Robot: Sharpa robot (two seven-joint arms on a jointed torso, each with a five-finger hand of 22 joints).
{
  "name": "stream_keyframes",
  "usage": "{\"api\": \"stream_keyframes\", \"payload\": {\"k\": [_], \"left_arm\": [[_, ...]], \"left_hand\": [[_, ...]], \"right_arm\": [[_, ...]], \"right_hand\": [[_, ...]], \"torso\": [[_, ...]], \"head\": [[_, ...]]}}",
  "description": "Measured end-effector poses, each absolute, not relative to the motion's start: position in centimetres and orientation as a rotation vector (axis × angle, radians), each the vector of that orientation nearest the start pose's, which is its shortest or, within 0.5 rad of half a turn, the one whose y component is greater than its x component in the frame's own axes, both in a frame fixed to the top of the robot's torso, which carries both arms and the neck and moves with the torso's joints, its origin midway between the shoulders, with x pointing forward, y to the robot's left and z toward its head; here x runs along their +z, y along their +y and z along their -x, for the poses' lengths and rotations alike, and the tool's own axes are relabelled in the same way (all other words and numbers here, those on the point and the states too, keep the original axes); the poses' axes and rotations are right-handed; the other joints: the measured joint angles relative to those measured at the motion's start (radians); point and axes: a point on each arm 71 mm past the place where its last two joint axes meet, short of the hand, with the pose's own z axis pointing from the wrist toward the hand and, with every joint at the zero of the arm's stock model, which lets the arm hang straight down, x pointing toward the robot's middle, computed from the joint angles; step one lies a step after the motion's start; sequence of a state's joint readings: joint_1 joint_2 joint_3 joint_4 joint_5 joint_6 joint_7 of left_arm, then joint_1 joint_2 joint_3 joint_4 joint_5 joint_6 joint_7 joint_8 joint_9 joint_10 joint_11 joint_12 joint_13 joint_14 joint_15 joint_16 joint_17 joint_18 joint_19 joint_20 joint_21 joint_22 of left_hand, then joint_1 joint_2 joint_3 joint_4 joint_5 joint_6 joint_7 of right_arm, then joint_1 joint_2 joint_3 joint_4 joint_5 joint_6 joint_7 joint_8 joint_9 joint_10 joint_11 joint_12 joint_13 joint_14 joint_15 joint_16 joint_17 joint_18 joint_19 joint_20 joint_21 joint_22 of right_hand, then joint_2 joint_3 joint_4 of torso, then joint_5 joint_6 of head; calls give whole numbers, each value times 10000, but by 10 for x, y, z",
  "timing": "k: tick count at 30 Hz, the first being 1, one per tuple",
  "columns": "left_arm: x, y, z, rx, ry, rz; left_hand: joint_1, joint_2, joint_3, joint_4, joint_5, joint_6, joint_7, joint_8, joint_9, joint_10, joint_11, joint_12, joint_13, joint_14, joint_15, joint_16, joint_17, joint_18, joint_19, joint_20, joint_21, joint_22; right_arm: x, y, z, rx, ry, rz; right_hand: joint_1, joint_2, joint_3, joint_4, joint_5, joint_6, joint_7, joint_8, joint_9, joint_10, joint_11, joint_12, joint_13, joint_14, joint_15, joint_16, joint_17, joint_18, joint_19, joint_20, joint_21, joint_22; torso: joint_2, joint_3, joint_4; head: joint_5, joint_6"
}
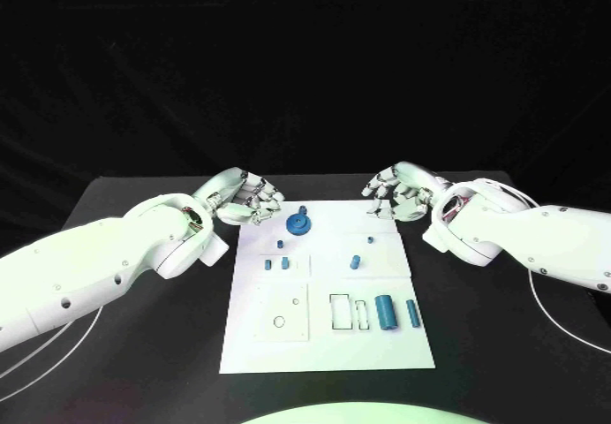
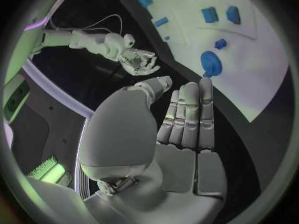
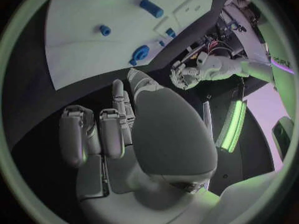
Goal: Assemble the parts on the task board
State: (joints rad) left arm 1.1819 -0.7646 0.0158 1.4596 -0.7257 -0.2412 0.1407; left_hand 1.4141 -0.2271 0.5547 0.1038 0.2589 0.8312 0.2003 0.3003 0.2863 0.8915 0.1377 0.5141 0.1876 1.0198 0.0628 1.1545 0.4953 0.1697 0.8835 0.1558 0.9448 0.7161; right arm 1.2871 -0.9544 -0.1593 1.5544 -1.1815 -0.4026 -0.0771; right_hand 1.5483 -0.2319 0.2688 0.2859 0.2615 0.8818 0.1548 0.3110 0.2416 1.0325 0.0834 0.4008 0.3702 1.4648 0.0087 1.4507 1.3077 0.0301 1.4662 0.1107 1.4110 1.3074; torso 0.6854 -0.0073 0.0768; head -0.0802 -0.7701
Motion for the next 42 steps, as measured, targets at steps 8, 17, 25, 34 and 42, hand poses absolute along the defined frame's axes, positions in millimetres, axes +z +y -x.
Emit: {"api": "stream_keyframes", "payload": {"k": [8, 17, 25, 34, 42], "left_arm": [[-171, 186, -490, -14423, 16484, 6769], [-170, 199, -489, -15141, 15987, 8160], [-169, 204, -489, -15302, 15751, 8508], [-168, 207, -490, -15411, 15575, 8788], [-168, 208, -490, -15452, 15507, 8921]], "left_hand": [[0, 0, 0, 0, 0, -19, 18, 0, 0, 0, 0, 0, -1, -70, 0, -1, -34, -1, 0, 1, -49, -21], [40, 39, 3, -3, 0, -35, 33, 0, 0, 1, 0, 48, -1, -70, 0, -47, -54, 0, 1, 1, -49, -31], [40, 39, 31, -31, 0, -35, 33, 0, 1, 1, -1, 85, -2, -70, 0, -47, -64, -1, 1, 1, -49, -31], [40, 39, 31, -31, 0, -35, 33, 0, 0, 2, -1, 85, -3, -70, 0, -47, -64, -1, 2, 0, -49, -39], [40, 39, 30, -31, 0, -36, 32, 0, 1, 2, -1, 85, -4, -69, 0, -47, -80, -1, 3, -1, -49, -39]], "right_arm": [[-193, -245, -473, 5517, 17383, 1261], [-204, -240, -469, 4509, 17600, 2672], [-209, -237, -467, 4101, 17802, 3102], [-216, -232, -465, 4039, 17916, 3303], [-222, -230, -467, 3971, 17977, 3306]], "right_hand": [[-336, -489, 947, -46, -123, 400, -189, -171, -103, 557, -193, -1178, -1241, 18, -92, -354, -70, 0, -2, -182, 37, -1], [-564, -573, 975, -74, -177, 625, -113, -221, -115, 719, -66, -1565, -1618, 18, -92, -426, -198, 0, 0, -249, 119, -1], [-708, -588, 932, -116, -215, 726, -17, -221, -115, 707, 1, -1696, -1754, 17, -92, -426, -233, -1, -1, -172, 73, 7], [-647, -451, 1512, -178, -630, 1225, -188, -186, -61, 1244, -94, -1987, -2043, 17, -91, -449, -304, -1, -1, -172, 85, 6], [-625, -429, 2218, -351, -742, 1473, -262, -132, 41, 1666, -190, -2321, -2301, -19, -127, -486, -344, -1, -1, -172, 152, 5]], "torso": [[-19, 1, 13], [-20, -15, 25], [-13, -20, 20], [-12, -17, 13], [-13, -10, 13]], "head": [[-100, -19], [-143, -22], [-164, -53], [-162, -69], [-141, -63]]}}
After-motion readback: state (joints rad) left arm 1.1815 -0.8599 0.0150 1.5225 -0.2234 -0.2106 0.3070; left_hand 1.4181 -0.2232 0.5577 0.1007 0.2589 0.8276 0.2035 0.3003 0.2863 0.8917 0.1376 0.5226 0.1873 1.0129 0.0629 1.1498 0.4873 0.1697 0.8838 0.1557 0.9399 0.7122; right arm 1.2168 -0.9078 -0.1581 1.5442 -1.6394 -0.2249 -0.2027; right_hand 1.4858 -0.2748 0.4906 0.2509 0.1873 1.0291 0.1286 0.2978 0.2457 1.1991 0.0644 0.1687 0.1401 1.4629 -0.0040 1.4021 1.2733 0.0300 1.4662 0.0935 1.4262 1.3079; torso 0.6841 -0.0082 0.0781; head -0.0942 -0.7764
